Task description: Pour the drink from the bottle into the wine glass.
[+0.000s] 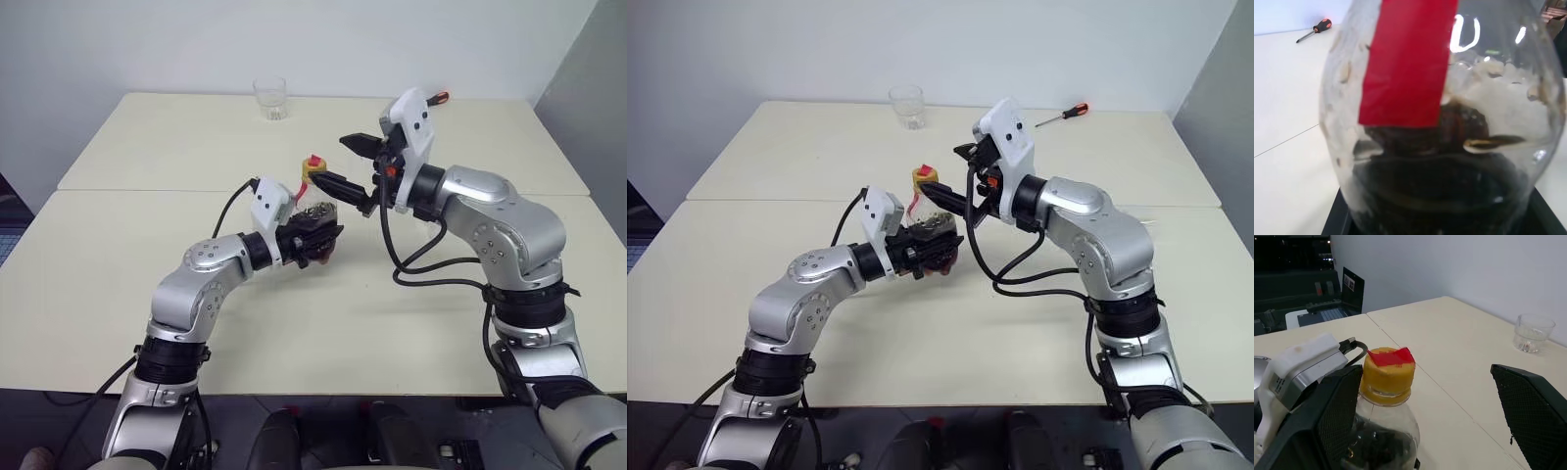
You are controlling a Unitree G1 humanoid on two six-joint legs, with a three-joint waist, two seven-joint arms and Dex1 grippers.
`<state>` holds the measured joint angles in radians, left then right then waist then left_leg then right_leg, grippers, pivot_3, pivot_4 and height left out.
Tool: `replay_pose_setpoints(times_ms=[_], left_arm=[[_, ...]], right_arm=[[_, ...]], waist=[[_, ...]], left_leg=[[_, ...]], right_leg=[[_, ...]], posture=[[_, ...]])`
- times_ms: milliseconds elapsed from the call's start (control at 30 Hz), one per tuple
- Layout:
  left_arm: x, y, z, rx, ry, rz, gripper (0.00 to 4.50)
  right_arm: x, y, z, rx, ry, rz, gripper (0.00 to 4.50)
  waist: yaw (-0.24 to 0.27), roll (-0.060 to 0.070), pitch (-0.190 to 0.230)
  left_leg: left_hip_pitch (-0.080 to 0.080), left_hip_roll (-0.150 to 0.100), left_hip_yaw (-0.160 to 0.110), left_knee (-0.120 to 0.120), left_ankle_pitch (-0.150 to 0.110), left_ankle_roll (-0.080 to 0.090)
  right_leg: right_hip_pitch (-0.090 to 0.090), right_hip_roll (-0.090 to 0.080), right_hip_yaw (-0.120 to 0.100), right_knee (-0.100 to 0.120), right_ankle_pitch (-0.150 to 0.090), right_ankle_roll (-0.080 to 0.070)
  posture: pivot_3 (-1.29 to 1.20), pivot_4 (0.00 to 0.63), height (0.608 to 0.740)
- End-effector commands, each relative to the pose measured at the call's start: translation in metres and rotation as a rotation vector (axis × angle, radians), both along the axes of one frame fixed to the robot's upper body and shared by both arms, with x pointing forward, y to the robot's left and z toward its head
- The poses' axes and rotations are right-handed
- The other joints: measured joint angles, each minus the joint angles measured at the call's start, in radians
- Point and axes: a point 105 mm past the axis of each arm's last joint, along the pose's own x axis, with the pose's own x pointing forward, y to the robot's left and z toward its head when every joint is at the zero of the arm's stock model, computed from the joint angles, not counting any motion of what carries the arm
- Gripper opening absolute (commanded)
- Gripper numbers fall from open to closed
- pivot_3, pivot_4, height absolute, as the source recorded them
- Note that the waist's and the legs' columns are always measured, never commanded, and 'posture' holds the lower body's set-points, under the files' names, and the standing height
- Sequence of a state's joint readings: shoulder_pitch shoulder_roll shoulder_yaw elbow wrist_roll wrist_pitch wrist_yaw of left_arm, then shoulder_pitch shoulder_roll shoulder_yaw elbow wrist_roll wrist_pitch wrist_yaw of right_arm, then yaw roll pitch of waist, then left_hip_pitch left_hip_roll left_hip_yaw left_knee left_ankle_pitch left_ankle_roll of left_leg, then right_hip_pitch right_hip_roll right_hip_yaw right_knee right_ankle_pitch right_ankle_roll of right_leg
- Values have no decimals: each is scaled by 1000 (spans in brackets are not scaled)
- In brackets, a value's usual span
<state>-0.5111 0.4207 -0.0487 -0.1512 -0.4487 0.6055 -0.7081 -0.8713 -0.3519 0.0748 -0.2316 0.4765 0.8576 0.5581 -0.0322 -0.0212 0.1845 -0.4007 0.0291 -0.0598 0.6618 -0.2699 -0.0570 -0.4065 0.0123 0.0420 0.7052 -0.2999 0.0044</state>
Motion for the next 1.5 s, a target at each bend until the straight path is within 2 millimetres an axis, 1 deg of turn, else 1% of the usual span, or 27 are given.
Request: replay_pose_setpoints(times_ms=[33, 233, 333, 433, 533, 667, 767, 900, 1200, 1500], left_arm=[[-7, 0, 28, -24, -109, -28, 1995], [-6, 0, 28, -17, -110, -29, 1995], [-6, 1, 29, -14, -110, -29, 1995], [-5, 1, 29, -13, -109, -32, 1995], [-4, 0, 29, -11, -111, -34, 1995], [-2, 0, 29, -10, -112, -35, 1995], [-1, 0, 29, -9, -115, -35, 1995], [-2, 0, 29, -8, -116, -34, 1995], [-2, -1, 29, -17, -119, -28, 1995], [-1, -2, 31, -21, -124, -30, 1995]], right_arm=[[1, -22, 8, 22, -18, -67, 4463], [-7, -33, -3, -7, 11, -66, 4463], [-8, -36, -5, -14, 18, -67, 4463], [-13, -31, -3, 10, 30, -32, 4463], [-17, -19, 3, 58, 37, 19, 4463], [-16, 0, 15, 124, 31, 49, 4463], [-15, 11, 23, 154, 21, 67, 4463], [-13, 19, 29, 176, 13, 81, 4463], [-13, 28, 28, 174, 5, 101, 4463], [-9, 23, 26, 159, -4, 70, 4463]], waist=[[1, 0, 0], [0, 0, 0], [0, 0, 0], [0, 0, 0], [-1, 0, 0], [-2, 0, 0], [0, 0, 0], [0, 0, 0], [0, 0, 0], [0, 0, 0]], left_leg=[[0, 0, 0, 0, 0, 0], [0, 0, 1, 0, 0, 0], [0, 0, 1, 0, 0, 0], [0, 0, 1, 0, 0, 0], [0, 0, 1, 0, 0, 0], [0, 0, 1, 0, 0, 0], [0, 0, 0, 0, 0, 0], [0, 0, 0, 0, 0, 0], [0, 0, 0, 0, 0, 0], [0, 0, 0, 0, 0, 0]], right_leg=[[0, 0, 0, 0, 0, 0], [0, 0, 1, -1, 0, 0], [0, 0, 0, -1, 0, 0], [0, 0, 0, -1, 0, 0], [0, 1, 0, -1, 0, 0], [0, 1, 0, 0, 0, 0], [0, 1, 0, 0, 0, 0], [0, 0, 0, 0, 0, 0], [0, 0, 0, 0, 0, 0], [0, 0, 0, 0, 0, 0]], posture=[[0, 150, 740], [0, 150, 740], [0, 150, 740], [0, 150, 740], [0, 150, 740], [0, 150, 740], [0, 150, 740], [0, 150, 740], [0, 150, 740], [0, 150, 740]])
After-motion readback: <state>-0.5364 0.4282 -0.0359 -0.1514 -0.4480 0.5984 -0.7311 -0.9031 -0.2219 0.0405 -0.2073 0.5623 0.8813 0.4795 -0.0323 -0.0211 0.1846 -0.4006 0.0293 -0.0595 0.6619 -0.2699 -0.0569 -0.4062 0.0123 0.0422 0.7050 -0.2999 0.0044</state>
